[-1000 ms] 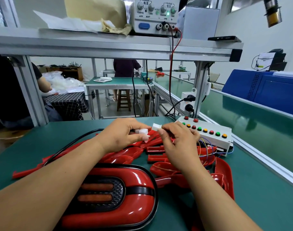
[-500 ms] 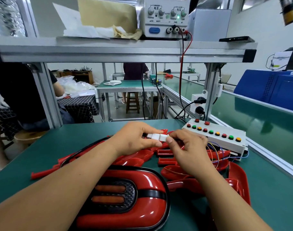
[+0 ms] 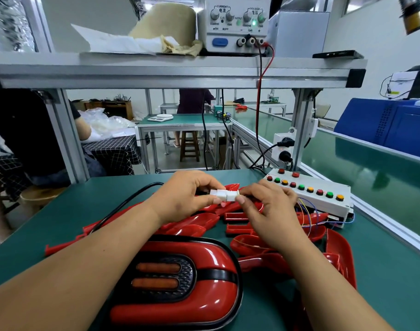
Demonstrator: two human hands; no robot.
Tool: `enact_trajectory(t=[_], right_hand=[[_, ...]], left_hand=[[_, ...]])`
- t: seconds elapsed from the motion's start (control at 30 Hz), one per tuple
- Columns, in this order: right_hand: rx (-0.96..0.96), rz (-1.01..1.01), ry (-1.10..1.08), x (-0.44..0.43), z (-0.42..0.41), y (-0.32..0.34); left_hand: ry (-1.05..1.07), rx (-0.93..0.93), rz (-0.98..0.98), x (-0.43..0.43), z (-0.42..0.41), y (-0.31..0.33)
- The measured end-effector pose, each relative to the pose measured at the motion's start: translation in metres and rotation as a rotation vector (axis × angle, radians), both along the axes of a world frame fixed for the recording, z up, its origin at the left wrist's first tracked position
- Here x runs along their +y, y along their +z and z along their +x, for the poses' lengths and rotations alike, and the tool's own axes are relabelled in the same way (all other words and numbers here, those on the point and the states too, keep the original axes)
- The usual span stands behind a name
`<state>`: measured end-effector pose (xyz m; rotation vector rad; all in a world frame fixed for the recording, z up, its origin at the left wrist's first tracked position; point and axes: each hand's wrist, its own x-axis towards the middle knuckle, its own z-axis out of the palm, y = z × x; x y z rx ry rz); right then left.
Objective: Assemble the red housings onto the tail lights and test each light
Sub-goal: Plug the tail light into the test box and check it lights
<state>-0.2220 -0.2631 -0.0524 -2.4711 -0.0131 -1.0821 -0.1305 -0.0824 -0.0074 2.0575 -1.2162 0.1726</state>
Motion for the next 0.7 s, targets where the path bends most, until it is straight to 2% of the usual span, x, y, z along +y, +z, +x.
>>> enact_trajectory(t=[0.3,0.57,0.7], right_hand=[[-0.033,-0.065,-0.029,0.0040,-0.0024,0.0035],[0.142,-0.104,-0.065,-0.0006,-0.0006,0.0040],[0.125,-0.132,-0.047,0.0045,0.0009,0.0038]], left_hand=[[0.014,-0.007,-0.020,-0.0011,-0.0029,-0.0023],[0.023,-0.073,0.013,-0.0022,-0.0024,-0.0041],[-0.004,-0.140,0.039,-0.0060,-0.0033,-0.0054]])
